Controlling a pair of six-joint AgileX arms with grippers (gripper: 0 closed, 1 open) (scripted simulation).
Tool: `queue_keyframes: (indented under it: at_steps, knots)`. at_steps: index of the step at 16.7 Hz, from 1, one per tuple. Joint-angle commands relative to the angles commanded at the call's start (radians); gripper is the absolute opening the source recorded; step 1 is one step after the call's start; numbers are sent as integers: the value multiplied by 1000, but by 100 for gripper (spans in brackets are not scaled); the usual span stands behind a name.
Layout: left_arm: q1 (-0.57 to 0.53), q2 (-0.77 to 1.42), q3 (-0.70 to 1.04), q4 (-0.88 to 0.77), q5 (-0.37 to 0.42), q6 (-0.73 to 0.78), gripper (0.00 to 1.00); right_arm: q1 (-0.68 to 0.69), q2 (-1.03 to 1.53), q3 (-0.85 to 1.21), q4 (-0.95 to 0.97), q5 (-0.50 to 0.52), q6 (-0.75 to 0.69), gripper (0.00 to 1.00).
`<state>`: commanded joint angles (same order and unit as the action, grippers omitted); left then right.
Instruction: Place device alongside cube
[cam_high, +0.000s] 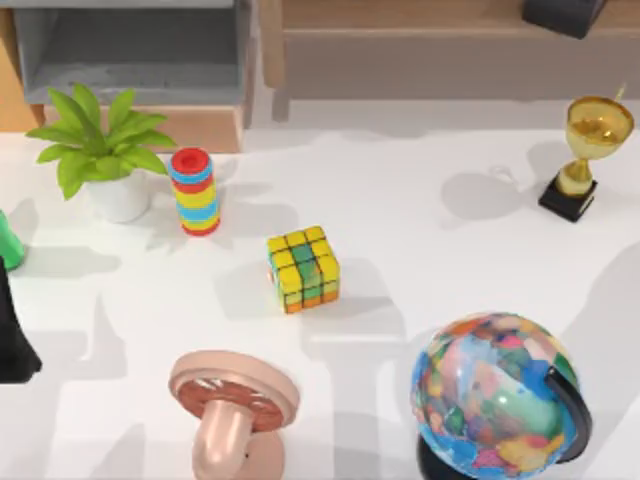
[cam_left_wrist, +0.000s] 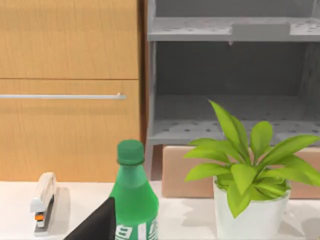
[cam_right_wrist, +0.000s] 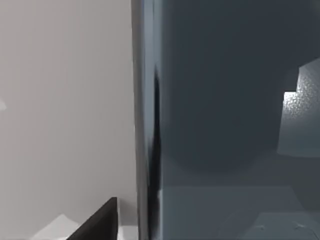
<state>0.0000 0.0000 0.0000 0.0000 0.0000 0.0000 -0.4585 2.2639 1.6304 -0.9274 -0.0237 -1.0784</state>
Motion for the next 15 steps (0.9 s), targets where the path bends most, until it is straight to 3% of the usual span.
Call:
queue_keyframes:
  at_steps: [11, 15]
  knots:
    - [0, 0, 0, 0, 0, 0, 100, 0, 0, 0, 0, 0, 0, 2]
    - [0, 0, 0, 0, 0, 0, 100, 0, 0, 0, 0, 0, 0, 0]
